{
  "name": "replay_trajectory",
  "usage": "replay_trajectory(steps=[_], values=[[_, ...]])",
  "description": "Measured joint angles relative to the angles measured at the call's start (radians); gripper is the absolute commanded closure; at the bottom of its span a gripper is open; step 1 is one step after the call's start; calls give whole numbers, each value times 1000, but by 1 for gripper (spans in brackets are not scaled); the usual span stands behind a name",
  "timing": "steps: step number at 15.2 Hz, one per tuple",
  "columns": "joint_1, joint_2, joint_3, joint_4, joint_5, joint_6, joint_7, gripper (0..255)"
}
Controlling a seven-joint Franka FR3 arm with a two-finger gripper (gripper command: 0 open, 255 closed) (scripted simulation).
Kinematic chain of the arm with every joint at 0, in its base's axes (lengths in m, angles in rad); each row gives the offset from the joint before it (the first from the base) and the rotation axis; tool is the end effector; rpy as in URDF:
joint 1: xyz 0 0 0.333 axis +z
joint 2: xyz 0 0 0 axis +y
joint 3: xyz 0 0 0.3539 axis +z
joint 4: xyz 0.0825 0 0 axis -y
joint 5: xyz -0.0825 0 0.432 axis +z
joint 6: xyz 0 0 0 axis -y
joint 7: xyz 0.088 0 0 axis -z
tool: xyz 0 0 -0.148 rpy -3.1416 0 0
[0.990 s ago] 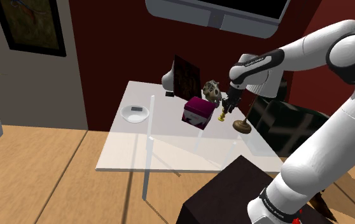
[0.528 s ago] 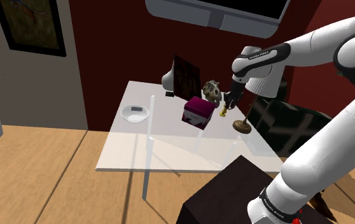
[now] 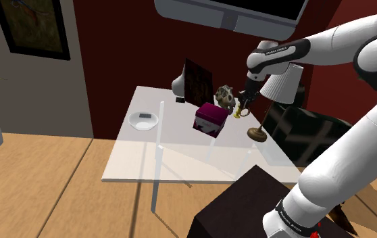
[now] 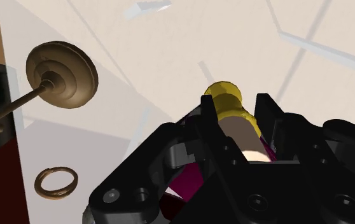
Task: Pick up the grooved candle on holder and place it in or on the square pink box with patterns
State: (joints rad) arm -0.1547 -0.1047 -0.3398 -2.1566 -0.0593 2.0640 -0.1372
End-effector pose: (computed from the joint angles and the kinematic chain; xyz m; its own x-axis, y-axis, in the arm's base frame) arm 0.4865 -0.2705 0.4165 0.9468 -0.3219 0.0039 -0.3219 -0.9466 0.0183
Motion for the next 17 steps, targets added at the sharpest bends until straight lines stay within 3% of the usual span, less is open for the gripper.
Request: replay_trajectory(steps=[8,15,17], values=[[6,293,11,391,105,-115,-24,255],[-46,616,34,875,192,-286,-29,255],[-55,663,40,932,201,-298,-28,255]])
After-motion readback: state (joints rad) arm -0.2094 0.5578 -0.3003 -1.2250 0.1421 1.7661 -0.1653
